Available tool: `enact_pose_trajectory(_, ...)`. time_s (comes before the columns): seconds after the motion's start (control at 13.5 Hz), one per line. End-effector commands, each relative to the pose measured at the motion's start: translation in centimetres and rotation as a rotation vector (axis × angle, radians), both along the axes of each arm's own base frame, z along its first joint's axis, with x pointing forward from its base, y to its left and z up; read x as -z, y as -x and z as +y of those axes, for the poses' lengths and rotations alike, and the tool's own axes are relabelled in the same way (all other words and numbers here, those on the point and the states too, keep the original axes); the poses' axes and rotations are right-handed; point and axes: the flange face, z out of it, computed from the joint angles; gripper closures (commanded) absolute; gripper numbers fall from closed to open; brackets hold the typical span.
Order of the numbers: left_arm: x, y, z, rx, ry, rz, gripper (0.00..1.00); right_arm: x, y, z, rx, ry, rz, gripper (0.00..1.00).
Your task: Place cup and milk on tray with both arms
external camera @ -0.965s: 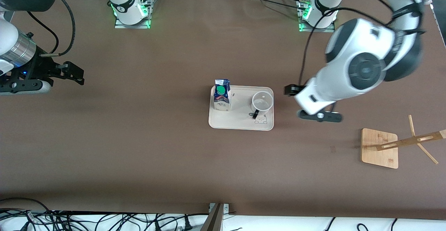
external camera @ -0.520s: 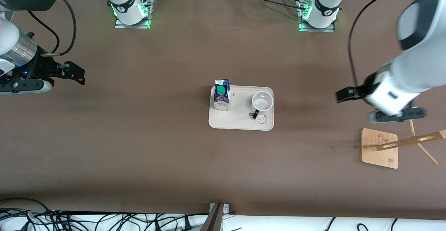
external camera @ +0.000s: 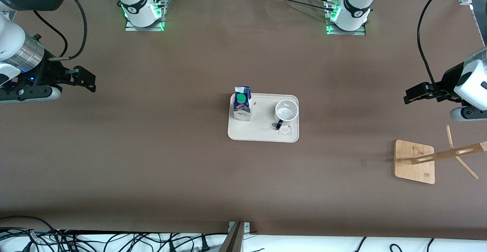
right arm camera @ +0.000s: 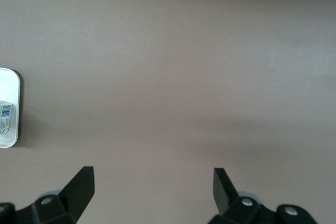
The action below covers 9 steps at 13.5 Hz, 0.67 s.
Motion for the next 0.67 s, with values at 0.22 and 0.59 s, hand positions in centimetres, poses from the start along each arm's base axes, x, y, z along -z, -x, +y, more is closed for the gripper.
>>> enact_pose_trajectory(0.22, 0.5, 0.4, 0.4, 0.021, -0.004, 0.019, 0.00, -0.6, 0.0, 0.1, 0.005, 0.001, -0.004, 0.00)
enact_pose_trajectory(0.59, -1.3, 0.7, 1.6, 0.008, -0.022, -0.003, 0.00, -0.6, 0.0, 0.0, 0.006, 0.001, -0.005, 0.00)
